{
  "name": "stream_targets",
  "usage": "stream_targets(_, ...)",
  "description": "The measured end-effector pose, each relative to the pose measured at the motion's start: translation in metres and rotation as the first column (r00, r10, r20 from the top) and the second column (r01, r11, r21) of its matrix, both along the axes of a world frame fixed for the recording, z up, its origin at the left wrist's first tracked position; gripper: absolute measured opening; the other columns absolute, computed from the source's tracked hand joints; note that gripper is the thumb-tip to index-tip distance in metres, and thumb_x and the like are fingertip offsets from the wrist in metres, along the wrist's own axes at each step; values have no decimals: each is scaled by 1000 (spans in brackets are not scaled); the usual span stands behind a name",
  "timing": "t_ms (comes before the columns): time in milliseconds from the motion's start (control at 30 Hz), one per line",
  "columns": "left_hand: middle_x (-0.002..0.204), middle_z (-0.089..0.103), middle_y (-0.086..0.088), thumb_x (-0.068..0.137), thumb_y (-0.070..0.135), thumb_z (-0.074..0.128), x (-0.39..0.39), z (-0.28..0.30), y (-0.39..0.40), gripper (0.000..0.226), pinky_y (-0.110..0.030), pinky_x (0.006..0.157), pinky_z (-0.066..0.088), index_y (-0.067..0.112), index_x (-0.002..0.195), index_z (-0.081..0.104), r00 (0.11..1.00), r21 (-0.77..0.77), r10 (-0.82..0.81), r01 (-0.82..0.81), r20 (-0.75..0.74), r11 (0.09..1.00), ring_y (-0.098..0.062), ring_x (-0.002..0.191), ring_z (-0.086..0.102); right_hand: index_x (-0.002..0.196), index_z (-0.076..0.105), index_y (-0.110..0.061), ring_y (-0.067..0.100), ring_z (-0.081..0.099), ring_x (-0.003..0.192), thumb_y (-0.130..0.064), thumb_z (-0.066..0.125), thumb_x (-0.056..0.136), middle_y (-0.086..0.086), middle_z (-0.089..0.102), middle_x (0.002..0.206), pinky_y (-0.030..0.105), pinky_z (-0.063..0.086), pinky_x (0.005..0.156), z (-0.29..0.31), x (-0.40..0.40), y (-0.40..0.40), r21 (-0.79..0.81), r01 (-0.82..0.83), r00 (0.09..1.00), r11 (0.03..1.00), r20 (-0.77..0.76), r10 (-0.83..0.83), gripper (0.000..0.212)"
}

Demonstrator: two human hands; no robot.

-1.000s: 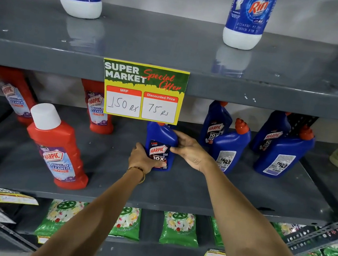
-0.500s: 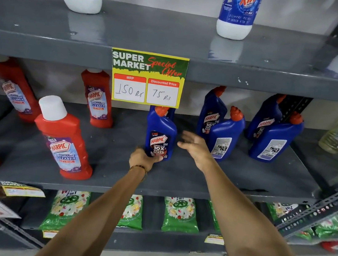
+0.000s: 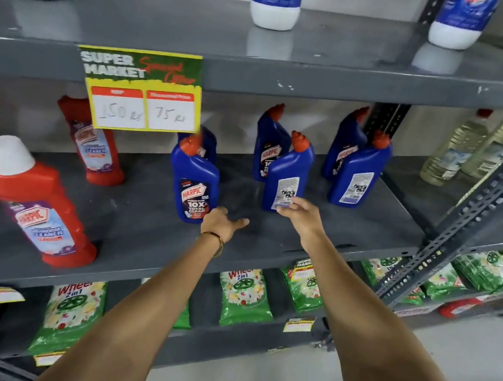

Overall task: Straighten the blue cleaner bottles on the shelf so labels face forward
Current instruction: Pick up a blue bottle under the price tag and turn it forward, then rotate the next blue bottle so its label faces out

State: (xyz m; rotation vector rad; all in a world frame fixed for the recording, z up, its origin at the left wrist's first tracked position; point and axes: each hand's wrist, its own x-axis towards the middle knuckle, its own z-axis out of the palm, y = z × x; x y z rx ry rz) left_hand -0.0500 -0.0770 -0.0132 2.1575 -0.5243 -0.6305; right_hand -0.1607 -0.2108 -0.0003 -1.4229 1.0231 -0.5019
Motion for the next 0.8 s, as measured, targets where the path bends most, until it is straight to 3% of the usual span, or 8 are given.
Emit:
stream_targets(167, 135, 53, -17, 77, 33, 72, 1, 8, -43, 68, -41, 102, 44, 2, 132, 46, 1000, -50, -2, 1, -14, 999, -32, 123, 51, 132, 44, 1, 28, 53, 121, -11, 74, 76, 16, 53, 134, 27, 39, 90, 3, -11, -43, 9, -42, 997, 999, -64, 42, 65)
stream_targets(333, 137, 52, -18, 66, 17, 81, 4, 12, -88, 76, -45, 104, 43, 1, 132, 45, 1000, -91, -18, 19, 16, 996, -32, 124, 51, 140, 34, -2, 28, 53, 122, -8, 77, 70, 18, 51, 137, 36, 43, 103, 10, -2, -88, -35, -231, 968, 972, -107, 227, 82)
stream_targets(500, 122, 63, -18, 60, 2, 83, 7, 10, -112, 65, -39, 96, 48, 0, 119, 55, 999, -138, -28, 34, 46, 990, -31, 114, 59, 131, 46, -3, 27, 58, 116, -2, 76, 68, 15, 59, 129, 40, 47, 100, 11, 6, -110, -128, -426, 901, 896, -151, 407, 69)
stream_targets(633, 117, 66, -18, 61, 2, 82, 10, 7, -117, 57, -31, 87, 48, -1, 114, 60, 997, -158, -67, 70, 23, 985, -30, 109, 62, 123, 53, -1, 27, 61, 112, 1, 73, 71, 17, 62, 125, 40, 49, 98, 7, 11, -120, -144, -497, 866, 856, -150, 478, 56)
stream_targets(800, 113, 68, -19, 56, 5, 86, 9, 5, -113, 59, -44, 92, 53, 0, 109, 61, 999, -191, -33, 39, 34, 981, -31, 104, 65, 124, 53, 1, 31, 59, 115, 6, 68, 74, 20, 61, 126, 42, 47, 101, 6, 13, -123, -155, -524, 852, 838, -106, 513, 52)
